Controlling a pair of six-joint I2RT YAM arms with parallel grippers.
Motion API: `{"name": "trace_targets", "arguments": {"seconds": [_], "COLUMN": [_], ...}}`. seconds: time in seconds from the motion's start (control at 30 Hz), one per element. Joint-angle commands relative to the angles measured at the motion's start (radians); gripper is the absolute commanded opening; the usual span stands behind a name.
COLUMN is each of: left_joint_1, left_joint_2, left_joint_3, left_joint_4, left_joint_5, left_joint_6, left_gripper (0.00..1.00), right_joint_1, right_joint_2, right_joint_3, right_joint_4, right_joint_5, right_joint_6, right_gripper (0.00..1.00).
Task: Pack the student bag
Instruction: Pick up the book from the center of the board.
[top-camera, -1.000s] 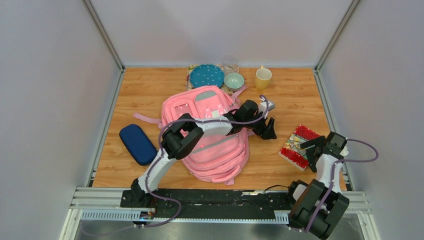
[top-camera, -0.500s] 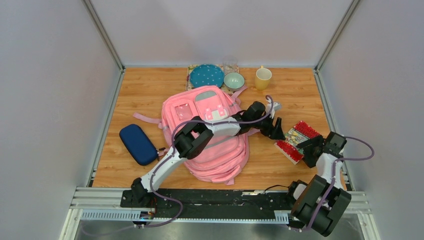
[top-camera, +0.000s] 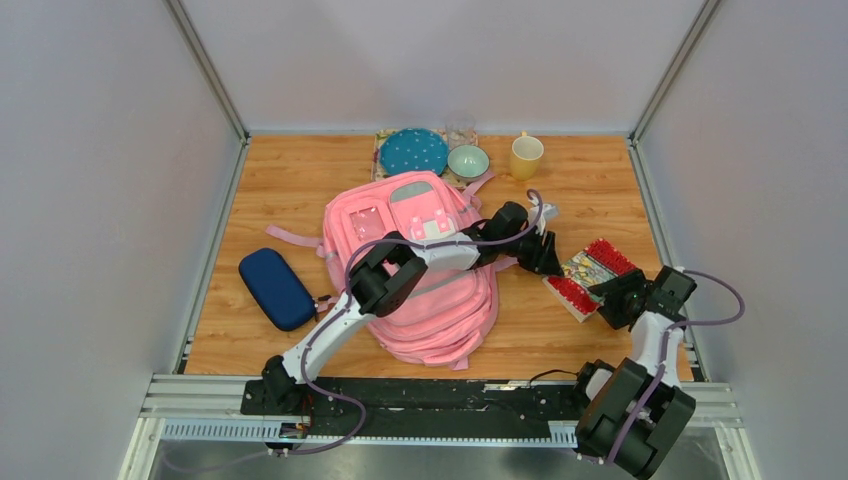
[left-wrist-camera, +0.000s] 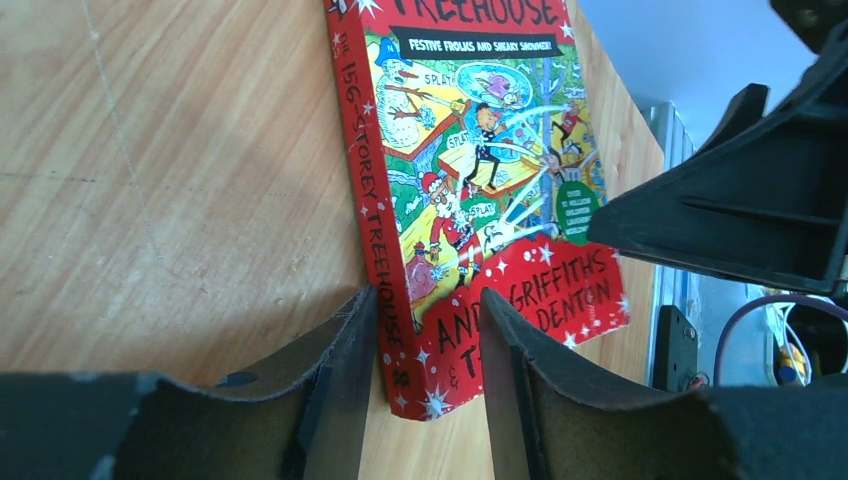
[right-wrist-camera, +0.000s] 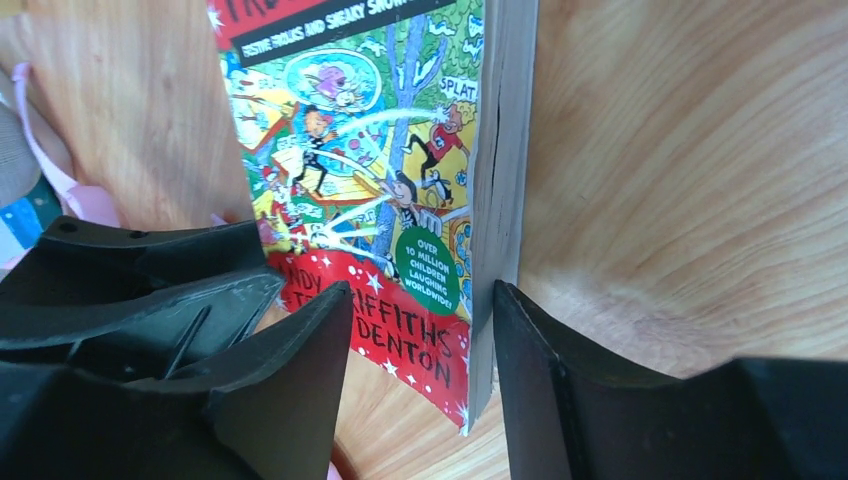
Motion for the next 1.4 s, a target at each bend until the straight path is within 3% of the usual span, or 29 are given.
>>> {"name": "trace_targets", "arguments": {"seconds": [0.0,0.1,0.23,0.33,0.4,0.47,0.57,0.73,0.83,0.87,0.93,1.1,1.37], "left_joint_1": [-0.051,-0.051,-0.051,-0.051,-0.051,-0.051,-0.051,-0.051,-0.051,-0.049,-0.047,-0.026,0.038], "left_joint_2": [-0.037,-0.039,-0.042,-0.05,-0.053,-0.057,-0.073,-0.111,-0.154,-0.169,-0.232,-0.439,-0.816], "left_joint_3": [-0.026,-0.026,-0.034,-0.049,-0.051,-0.052,-0.052,-0.063,-0.074,-0.086,-0.104,-0.261,-0.581], "left_joint_4": [-0.039,-0.049,-0.059,-0.057,-0.065,-0.074,-0.095,-0.135,-0.18,-0.196,-0.235,-0.232,-0.163], "left_joint_5": [0.057,0.054,0.062,0.064,0.065,0.07,0.062,0.053,0.025,0.015,-0.034,-0.13,-0.206], "left_joint_6": [-0.015,-0.012,-0.015,-0.022,-0.027,-0.022,-0.009,0.02,0.06,0.074,0.12,0.188,0.208], "left_gripper": [0.48,0.42,0.39,0.38,0.36,0.34,0.34,0.34,0.43,0.52,0.57,0.75,0.8], "right_joint_1": [0.011,0.009,0.011,0.009,0.009,0.009,0.011,0.009,0.009,0.011,0.011,0.009,0.014], "right_joint_2": [-0.068,-0.085,-0.056,0.001,0.041,0.064,0.073,-0.015,-0.093,-0.111,-0.153,-0.212,-0.33], "right_joint_3": [0.0,-0.019,-0.016,-0.009,-0.006,-0.003,0.01,0.057,0.083,0.094,0.123,0.131,0.206], "right_joint_4": [0.101,0.125,0.099,0.087,0.085,0.095,0.079,-0.012,-0.065,-0.077,-0.121,-0.151,-0.165], "right_joint_5": [-0.182,-0.206,-0.192,-0.188,-0.186,-0.191,-0.209,-0.212,-0.226,-0.229,-0.232,-0.258,-0.38], "right_joint_6": [0.037,0.053,0.036,0.016,0.008,0.002,-0.01,-0.018,-0.006,-0.003,-0.002,0.033,0.119], "right_gripper": [0.53,0.52,0.62,0.59,0.52,0.39,0.0,0.0,0.0,0.0,0.0,0.0,0.0]}}
